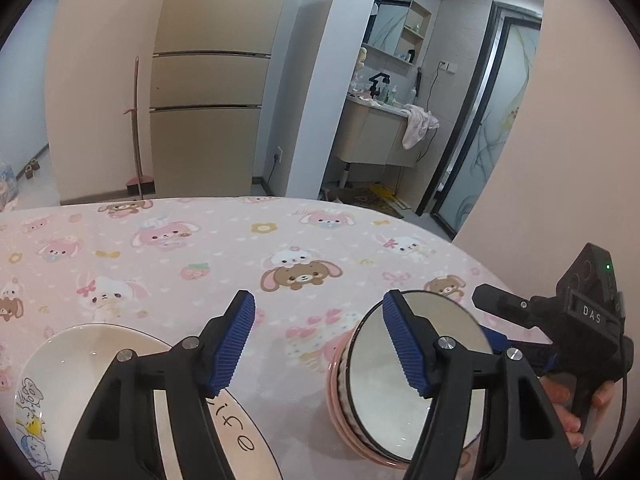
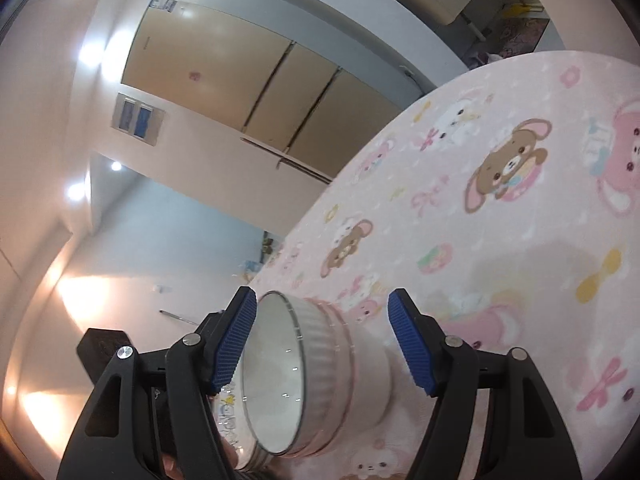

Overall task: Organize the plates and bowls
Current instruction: 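Position both grippers around the rim of the nested bowl stack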

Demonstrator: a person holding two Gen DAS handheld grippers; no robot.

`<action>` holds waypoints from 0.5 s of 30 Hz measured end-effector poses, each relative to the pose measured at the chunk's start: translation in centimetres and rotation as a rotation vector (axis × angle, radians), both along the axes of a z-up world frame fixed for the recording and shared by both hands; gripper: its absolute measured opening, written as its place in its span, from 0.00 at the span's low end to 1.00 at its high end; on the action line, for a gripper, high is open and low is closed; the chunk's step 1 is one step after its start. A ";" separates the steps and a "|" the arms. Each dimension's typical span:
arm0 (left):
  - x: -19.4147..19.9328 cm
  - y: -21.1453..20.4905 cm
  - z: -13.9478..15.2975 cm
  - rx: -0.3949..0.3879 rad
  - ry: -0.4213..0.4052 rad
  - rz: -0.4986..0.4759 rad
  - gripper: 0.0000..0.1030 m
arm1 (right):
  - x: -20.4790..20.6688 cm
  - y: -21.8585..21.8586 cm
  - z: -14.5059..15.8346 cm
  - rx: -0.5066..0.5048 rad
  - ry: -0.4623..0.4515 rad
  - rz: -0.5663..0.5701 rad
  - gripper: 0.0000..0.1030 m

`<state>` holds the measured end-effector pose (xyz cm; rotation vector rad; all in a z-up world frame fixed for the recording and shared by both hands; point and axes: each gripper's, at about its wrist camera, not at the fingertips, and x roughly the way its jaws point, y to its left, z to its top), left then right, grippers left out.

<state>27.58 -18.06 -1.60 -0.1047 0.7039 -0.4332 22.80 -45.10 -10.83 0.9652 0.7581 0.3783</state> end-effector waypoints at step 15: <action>0.2 -0.7 -1.1 0.052 0.011 0.002 0.66 | 0.2 0.3 -1.4 -0.032 0.059 0.017 0.68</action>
